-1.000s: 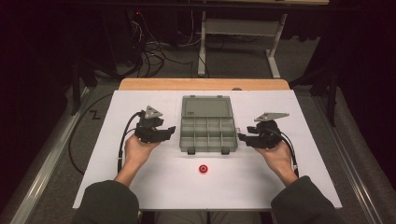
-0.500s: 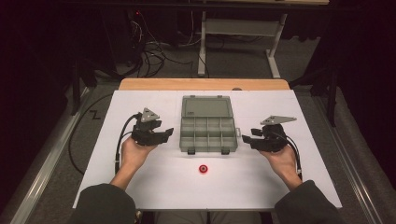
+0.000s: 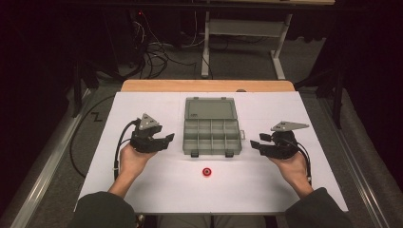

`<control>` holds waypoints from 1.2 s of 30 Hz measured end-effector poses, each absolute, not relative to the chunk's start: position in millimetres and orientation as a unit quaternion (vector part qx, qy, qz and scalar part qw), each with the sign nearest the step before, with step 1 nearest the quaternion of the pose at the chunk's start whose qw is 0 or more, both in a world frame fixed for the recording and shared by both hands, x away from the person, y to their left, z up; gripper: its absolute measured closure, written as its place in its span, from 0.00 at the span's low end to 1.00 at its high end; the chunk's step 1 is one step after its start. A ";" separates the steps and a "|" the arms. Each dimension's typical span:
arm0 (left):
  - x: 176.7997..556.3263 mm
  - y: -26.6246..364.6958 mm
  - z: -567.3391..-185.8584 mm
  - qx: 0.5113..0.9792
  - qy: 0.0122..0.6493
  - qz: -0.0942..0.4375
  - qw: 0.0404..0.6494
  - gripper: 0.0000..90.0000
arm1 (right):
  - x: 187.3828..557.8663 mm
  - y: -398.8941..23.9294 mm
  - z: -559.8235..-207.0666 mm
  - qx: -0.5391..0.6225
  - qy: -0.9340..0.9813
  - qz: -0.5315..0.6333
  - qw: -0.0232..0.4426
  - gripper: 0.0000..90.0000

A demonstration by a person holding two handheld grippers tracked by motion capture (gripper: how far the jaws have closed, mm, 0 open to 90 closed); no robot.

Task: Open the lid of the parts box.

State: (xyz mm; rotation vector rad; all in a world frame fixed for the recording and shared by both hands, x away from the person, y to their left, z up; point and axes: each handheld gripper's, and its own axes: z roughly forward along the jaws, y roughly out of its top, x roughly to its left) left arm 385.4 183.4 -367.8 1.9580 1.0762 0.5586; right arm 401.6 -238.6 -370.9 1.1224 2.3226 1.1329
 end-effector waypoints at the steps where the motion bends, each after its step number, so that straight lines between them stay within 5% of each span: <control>1: 384.8 183.0 -368.2 0.776 0.425 0.219 0.410 0.47 | 400.9 -239.2 -371.2 0.395 0.812 0.398 0.161 0.56; 36: 355.4 201.7 -375.9 0.761 0.419 0.241 0.432 0.44 | 373.5 -262.3 -376.6 0.382 0.792 0.434 0.196 0.48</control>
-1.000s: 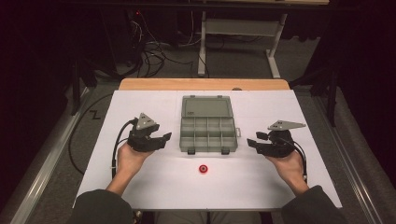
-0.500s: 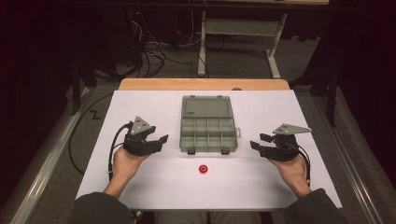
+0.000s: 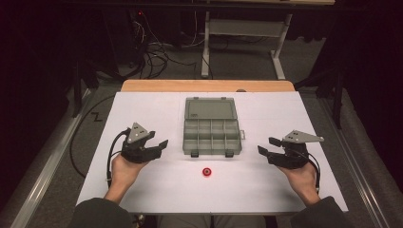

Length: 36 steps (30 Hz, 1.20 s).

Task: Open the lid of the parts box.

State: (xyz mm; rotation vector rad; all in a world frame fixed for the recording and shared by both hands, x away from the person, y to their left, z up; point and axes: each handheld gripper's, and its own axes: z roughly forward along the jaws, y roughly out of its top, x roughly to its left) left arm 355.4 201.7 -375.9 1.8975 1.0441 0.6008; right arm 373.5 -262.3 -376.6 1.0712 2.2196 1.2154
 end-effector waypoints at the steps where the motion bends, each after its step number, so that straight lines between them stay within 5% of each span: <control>1: 354.9 202.4 -376.3 0.761 0.420 0.241 0.432 0.44 | 372.9 -263.2 -377.0 0.382 0.791 0.435 0.196 0.48; 36: 330.2 217.7 -391.9 0.728 0.435 0.255 0.464 0.44 | 343.4 -298.6 -394.0 0.385 0.750 0.487 0.230 0.43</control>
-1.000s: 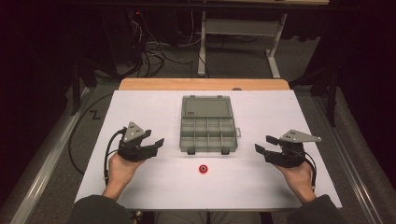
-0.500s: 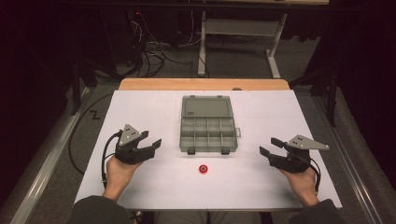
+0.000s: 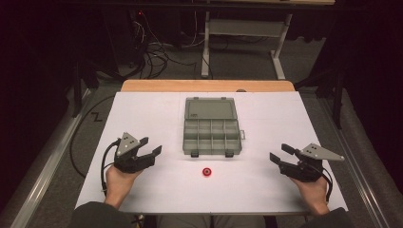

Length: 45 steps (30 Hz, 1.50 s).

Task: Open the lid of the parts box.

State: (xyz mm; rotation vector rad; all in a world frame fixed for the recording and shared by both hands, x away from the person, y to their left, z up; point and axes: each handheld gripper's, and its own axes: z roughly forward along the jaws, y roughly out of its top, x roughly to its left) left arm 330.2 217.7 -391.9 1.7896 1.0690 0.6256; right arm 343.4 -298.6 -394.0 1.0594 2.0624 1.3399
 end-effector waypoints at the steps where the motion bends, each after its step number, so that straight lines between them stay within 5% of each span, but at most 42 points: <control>1: 329.7 218.1 -392.4 0.728 0.436 0.254 0.464 0.43 | 341.9 -299.9 -394.1 0.384 0.746 0.491 0.233 0.43; 45: 320.8 230.0 -404.3 0.702 0.453 0.247 0.491 0.39 | 332.0 -310.7 -401.4 0.393 0.723 0.512 0.246 0.43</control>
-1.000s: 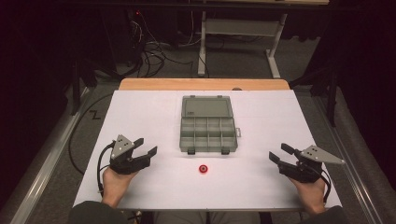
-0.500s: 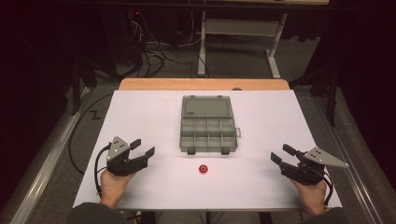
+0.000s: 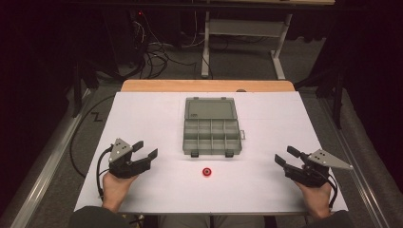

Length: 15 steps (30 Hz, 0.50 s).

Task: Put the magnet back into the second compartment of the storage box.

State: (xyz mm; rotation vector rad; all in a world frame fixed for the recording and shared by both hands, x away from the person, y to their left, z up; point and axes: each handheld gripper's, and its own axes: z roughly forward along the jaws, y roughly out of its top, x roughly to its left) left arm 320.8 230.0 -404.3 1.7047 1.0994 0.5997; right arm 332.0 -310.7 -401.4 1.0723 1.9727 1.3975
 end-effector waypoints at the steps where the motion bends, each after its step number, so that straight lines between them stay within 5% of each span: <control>1: 321.1 229.8 -404.2 0.702 0.454 0.246 0.492 0.39 | 331.9 -310.7 -401.4 0.393 0.723 0.512 0.246 0.43; 15: 326.3 214.6 -399.4 0.727 0.438 0.232 0.476 0.40 | 331.1 -310.5 -402.3 0.392 0.725 0.512 0.244 0.43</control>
